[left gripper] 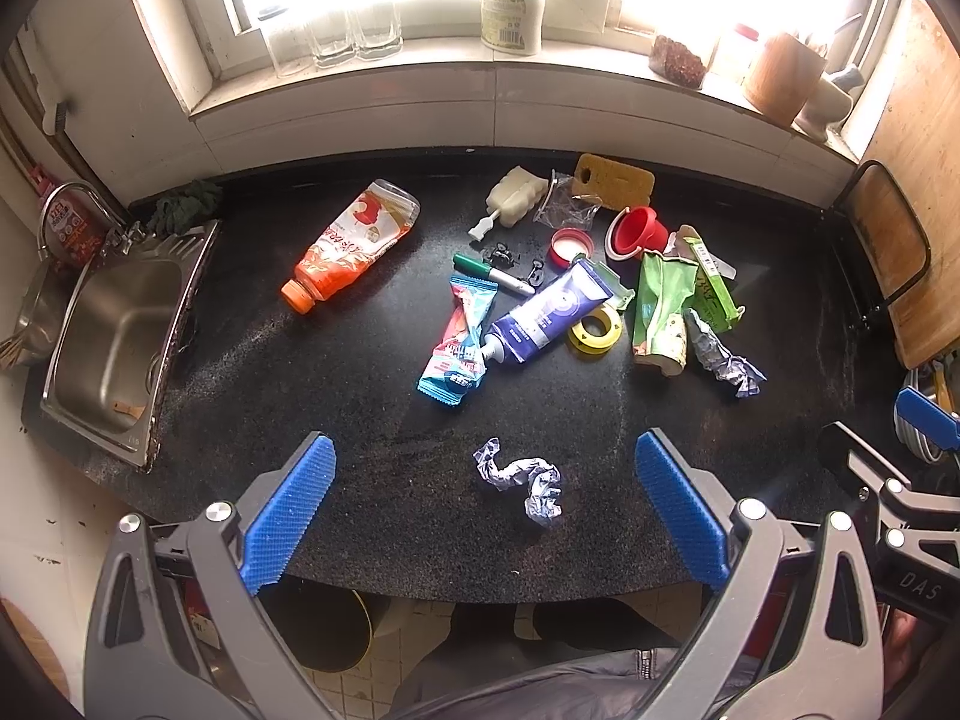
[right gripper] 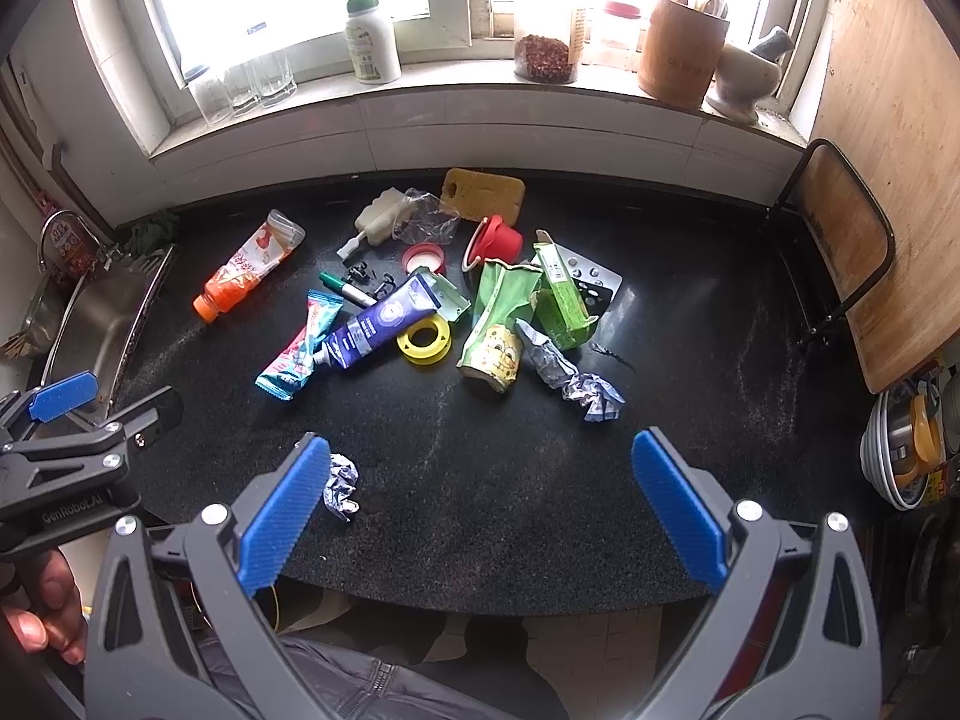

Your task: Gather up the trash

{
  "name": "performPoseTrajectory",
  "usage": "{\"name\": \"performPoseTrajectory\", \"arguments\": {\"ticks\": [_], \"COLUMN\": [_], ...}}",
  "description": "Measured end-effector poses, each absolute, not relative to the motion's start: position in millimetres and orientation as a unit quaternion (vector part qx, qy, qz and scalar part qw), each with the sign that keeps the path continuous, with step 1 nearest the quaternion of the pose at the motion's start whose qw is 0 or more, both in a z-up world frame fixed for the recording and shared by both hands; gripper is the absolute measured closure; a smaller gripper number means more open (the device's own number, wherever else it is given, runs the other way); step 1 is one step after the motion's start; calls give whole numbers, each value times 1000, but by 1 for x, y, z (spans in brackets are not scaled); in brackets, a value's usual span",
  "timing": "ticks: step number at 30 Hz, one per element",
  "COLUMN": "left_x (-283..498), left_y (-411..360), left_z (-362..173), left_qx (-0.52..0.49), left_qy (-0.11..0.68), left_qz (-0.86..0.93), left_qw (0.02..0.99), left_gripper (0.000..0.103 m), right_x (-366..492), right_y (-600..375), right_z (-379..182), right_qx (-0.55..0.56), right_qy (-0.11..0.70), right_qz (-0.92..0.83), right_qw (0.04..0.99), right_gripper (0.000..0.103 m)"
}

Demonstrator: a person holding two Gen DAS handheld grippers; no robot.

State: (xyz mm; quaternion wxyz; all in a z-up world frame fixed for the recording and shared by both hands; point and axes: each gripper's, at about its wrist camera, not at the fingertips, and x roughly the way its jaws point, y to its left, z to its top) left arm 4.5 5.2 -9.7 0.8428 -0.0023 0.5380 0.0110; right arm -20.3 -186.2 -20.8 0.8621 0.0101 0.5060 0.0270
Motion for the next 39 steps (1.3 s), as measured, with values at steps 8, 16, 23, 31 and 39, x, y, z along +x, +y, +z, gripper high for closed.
{"name": "performPoseTrajectory", "arguments": {"ticks": [8,16,23,31,39], "left_x": [17,62,119,170,166], "left_y": [18,35,53,48,44], "left_z": [-36,-111,-175,-215,-236], "left_qx": [11,46,0,31,47], "left_qy": [553,587,612,607,615], "left_qz": [1,-32,-32,-3,-22], "left_qw": [833,808,790,794,787], "left_gripper": [5,5,6,7,13], "right_x": [-8,19,62,140,180], "right_y": [-196,-207,-228,-247,-266], "right_z": [-37,-77,-117,-173,-204], "right_qx": [36,29,14,-21,-41], "right_qy": [513,520,533,563,588], "right_qz": [32,27,25,46,48], "right_qw": [857,853,845,825,806], "right_gripper": [5,5,7,20,34]}}
